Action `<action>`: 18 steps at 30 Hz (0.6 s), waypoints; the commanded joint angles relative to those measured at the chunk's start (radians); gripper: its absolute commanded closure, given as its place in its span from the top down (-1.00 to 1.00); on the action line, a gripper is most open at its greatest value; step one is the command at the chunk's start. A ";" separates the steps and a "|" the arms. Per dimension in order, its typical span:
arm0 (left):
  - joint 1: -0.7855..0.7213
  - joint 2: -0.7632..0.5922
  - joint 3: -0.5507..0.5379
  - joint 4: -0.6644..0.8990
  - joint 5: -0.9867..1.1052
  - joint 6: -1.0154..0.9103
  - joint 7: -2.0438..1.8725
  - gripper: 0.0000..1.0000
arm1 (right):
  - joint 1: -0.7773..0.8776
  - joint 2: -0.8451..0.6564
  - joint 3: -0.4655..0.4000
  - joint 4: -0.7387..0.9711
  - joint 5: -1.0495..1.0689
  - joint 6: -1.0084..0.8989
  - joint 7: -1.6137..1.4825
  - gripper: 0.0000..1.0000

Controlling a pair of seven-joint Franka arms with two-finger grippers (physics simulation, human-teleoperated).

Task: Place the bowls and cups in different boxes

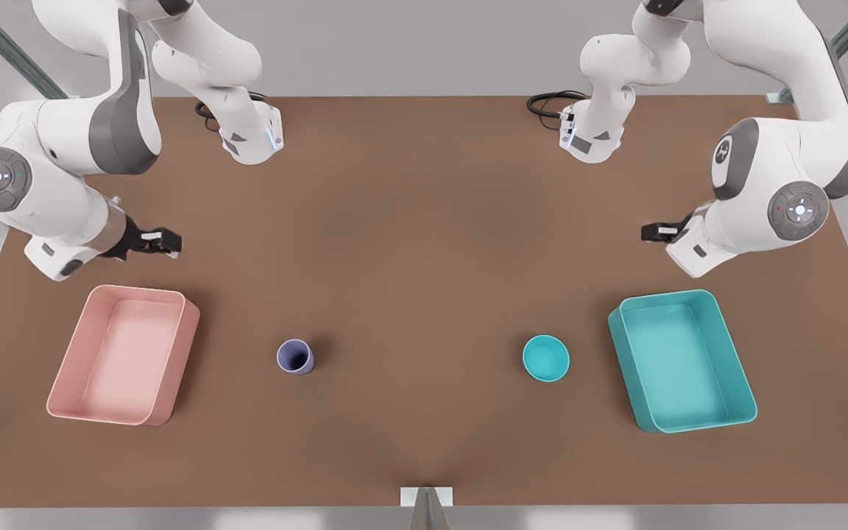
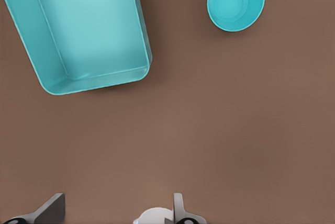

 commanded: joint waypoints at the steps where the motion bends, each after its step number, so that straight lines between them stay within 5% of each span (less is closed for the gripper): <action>1: 0.000 0.000 0.000 0.000 0.000 0.026 -0.010 1.00 | 0.000 0.000 0.000 -0.001 0.000 0.043 0.011 1.00; 4: -0.011 0.159 0.000 0.005 -0.070 0.199 -0.019 1.00 | 0.043 0.137 0.011 0.047 0.000 0.081 0.008 1.00; 7: -0.049 0.441 -0.028 0.049 -0.069 0.604 -0.059 1.00 | 0.101 0.338 0.011 0.059 -0.008 0.268 0.011 1.00; 12: -0.092 0.567 -0.028 0.031 -0.076 0.902 -0.089 1.00 | 0.126 0.506 0.011 0.056 -0.003 0.526 0.072 1.00; 18: -0.060 0.584 -0.028 0.023 -0.173 0.902 -0.089 1.00 | 0.132 0.554 0.013 0.041 0.009 0.717 0.163 1.00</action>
